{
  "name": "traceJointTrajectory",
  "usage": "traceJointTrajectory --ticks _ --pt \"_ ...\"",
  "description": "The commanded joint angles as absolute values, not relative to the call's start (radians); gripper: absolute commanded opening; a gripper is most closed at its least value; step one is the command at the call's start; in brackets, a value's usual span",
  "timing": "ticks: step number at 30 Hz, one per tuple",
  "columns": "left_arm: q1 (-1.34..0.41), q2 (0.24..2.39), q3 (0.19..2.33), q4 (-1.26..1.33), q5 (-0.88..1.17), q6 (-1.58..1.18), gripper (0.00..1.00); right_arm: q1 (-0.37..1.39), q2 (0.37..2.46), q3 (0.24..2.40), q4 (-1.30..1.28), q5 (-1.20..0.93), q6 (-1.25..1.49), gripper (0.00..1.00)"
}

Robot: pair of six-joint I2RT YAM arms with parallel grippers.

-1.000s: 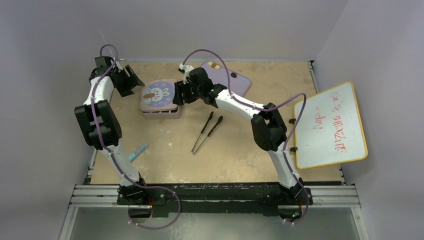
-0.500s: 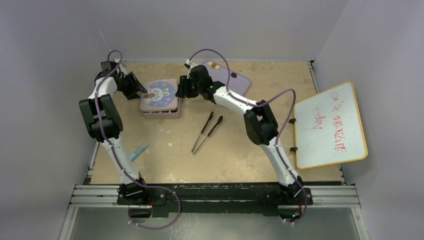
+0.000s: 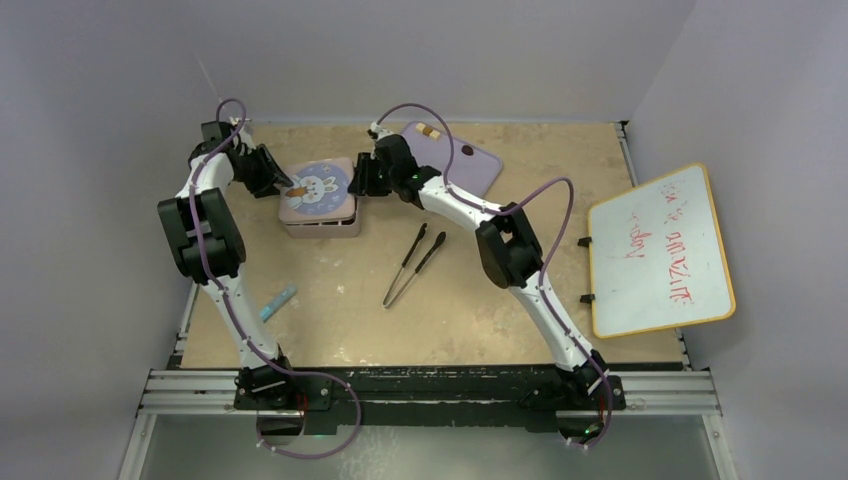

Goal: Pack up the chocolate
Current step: Close the box lid on the packing box.

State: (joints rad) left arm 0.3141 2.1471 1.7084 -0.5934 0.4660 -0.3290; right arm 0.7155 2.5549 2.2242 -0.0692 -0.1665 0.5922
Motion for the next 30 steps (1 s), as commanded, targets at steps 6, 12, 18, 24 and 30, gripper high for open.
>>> traceJointTrajectory --ticks 6,12,18,24,30 --pt "0.327 2.156 1.739 -0.654 0.37 -0.257 0.4 0.738 2.543 2.254 -0.054 -0.121 0.597 0.39" --pt "0.327 2.125 1.696 -0.642 0.472 -0.205 0.36 0.738 2.459 2.181 -0.05 -0.118 0.575 0.42" --pt "0.327 2.116 1.672 -0.637 0.54 -0.143 0.25 0.741 2.385 2.144 -0.069 -0.14 0.549 0.44" --pt "0.327 2.095 1.674 -0.617 0.585 -0.164 0.14 0.743 2.401 2.151 -0.079 -0.142 0.556 0.41" --pt "0.328 2.086 1.748 -0.698 0.629 -0.228 0.09 0.746 2.41 2.161 -0.091 -0.143 0.559 0.41"
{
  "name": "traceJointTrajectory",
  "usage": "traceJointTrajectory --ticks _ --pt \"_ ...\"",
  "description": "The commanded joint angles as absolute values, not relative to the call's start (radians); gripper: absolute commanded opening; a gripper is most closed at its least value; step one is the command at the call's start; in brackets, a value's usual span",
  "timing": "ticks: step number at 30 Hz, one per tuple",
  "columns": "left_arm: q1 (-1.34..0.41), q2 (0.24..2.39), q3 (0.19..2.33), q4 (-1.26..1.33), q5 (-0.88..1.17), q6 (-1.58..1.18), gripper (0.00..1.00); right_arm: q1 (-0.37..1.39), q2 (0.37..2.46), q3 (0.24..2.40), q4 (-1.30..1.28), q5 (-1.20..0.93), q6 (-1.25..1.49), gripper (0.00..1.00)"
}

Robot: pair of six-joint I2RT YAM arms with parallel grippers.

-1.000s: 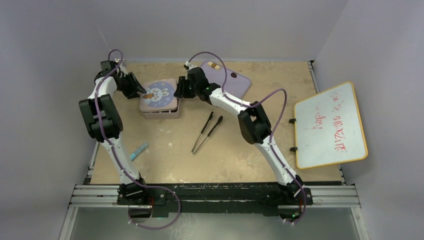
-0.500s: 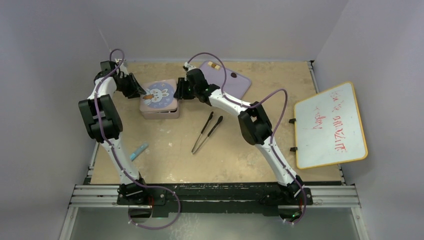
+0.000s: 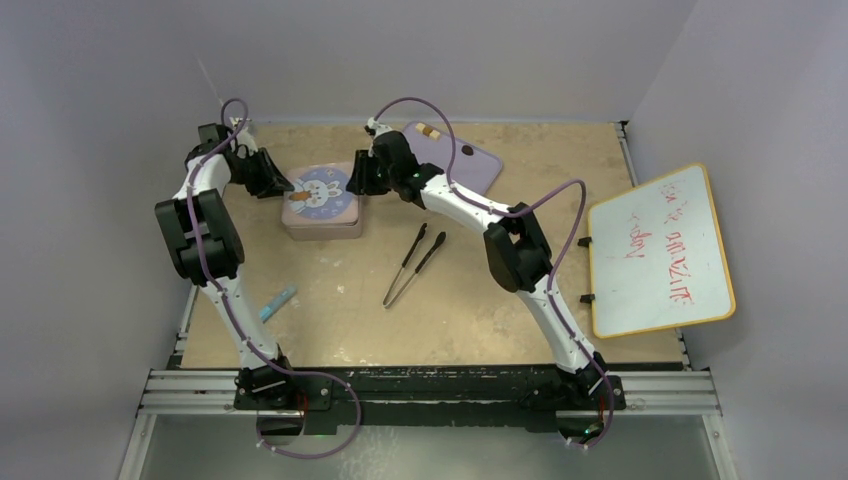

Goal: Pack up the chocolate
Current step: Close the box lid on the packing box.

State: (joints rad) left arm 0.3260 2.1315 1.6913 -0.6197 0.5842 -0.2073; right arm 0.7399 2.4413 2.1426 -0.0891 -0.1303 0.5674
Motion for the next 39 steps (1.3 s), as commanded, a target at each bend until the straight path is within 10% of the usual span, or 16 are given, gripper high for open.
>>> traceJointTrajectory --ticks 1,39 --pt "0.328 2.087 1.757 -0.71 0.626 -0.229 0.09 0.746 2.409 2.158 -0.091 -0.142 0.56 0.41" --pt "0.41 2.155 1.738 -0.779 0.727 -0.155 0.03 0.754 2.555 2.279 -0.144 -0.168 0.576 0.41"
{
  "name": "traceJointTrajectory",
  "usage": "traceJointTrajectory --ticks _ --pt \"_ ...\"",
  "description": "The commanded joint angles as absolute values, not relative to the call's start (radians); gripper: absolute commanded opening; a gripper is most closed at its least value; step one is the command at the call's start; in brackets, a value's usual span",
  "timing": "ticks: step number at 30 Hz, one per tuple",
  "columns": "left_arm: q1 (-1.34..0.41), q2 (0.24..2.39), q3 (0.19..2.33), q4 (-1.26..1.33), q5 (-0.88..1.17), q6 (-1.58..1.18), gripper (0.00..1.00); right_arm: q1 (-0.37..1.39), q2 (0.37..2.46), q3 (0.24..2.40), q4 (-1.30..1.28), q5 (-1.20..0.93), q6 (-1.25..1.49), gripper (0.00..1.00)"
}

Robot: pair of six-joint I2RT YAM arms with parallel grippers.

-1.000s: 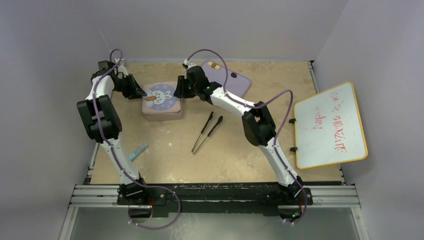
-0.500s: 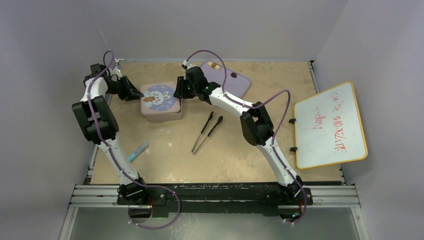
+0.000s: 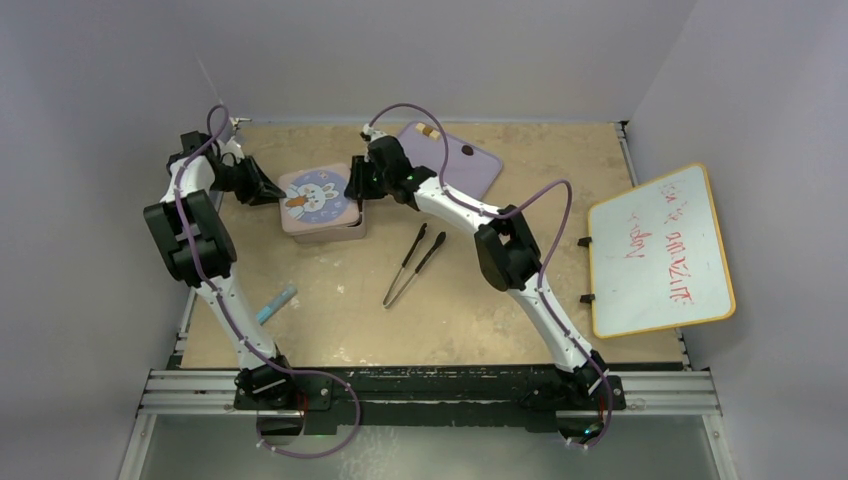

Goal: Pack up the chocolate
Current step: Close the box lid on the packing box.

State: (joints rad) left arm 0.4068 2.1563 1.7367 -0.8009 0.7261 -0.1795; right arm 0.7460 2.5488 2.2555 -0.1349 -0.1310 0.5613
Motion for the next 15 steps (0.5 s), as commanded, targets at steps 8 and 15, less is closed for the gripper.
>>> traceJointTrajectory --ticks 8,15 --pt "0.401 2.125 1.72 -0.744 0.72 -0.182 0.07 0.752 2.472 2.214 -0.027 -0.272 0.66 0.41" --pt "0.377 2.097 1.692 -0.701 0.719 -0.2 0.1 0.75 2.403 2.118 0.028 -0.28 0.671 0.4"
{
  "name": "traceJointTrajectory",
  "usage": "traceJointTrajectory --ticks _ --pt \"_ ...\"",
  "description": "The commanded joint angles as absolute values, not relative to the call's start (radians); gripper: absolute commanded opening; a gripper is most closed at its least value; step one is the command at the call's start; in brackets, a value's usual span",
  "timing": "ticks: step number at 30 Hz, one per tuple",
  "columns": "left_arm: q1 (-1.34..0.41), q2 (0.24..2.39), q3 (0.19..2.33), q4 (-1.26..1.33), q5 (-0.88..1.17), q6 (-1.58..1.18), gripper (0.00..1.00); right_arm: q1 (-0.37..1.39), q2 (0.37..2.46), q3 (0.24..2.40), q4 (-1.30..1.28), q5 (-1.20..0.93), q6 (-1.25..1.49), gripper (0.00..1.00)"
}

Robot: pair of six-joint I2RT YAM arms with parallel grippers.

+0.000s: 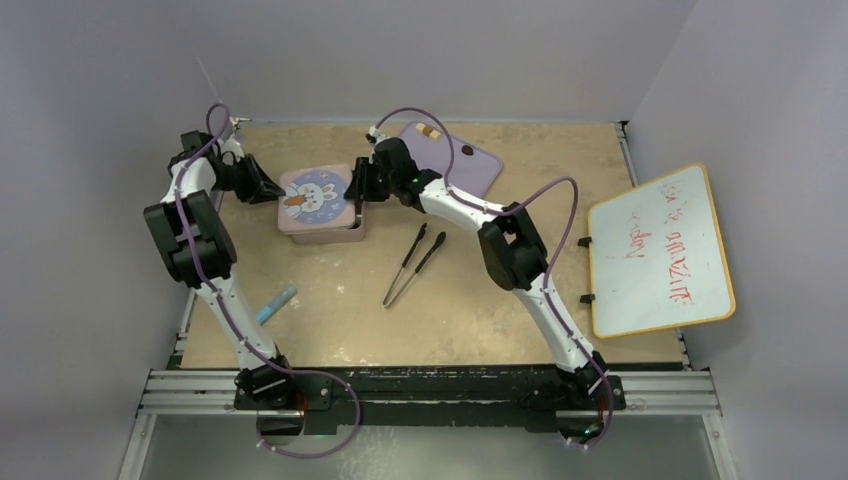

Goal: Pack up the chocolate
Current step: Close the box lid on the packing box.

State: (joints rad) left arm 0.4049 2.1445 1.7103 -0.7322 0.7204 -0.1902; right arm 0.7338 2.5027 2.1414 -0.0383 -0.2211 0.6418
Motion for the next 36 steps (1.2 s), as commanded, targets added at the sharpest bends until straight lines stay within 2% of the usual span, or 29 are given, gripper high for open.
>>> traceJointTrajectory --ticks 1,9,23,36 --pt "0.374 2.097 1.692 -0.702 0.718 -0.199 0.11 0.75 2.399 2.107 0.031 -0.279 0.672 0.4" --pt "0.355 2.065 1.699 -0.725 0.699 -0.199 0.15 0.746 2.361 2.036 0.064 -0.257 0.679 0.39" --pt "0.308 2.089 1.702 -0.733 0.668 -0.199 0.16 0.733 2.302 1.923 0.109 -0.227 0.682 0.39" --pt "0.29 2.092 1.708 -0.729 0.607 -0.194 0.18 0.698 2.389 2.001 0.07 -0.234 0.664 0.39"
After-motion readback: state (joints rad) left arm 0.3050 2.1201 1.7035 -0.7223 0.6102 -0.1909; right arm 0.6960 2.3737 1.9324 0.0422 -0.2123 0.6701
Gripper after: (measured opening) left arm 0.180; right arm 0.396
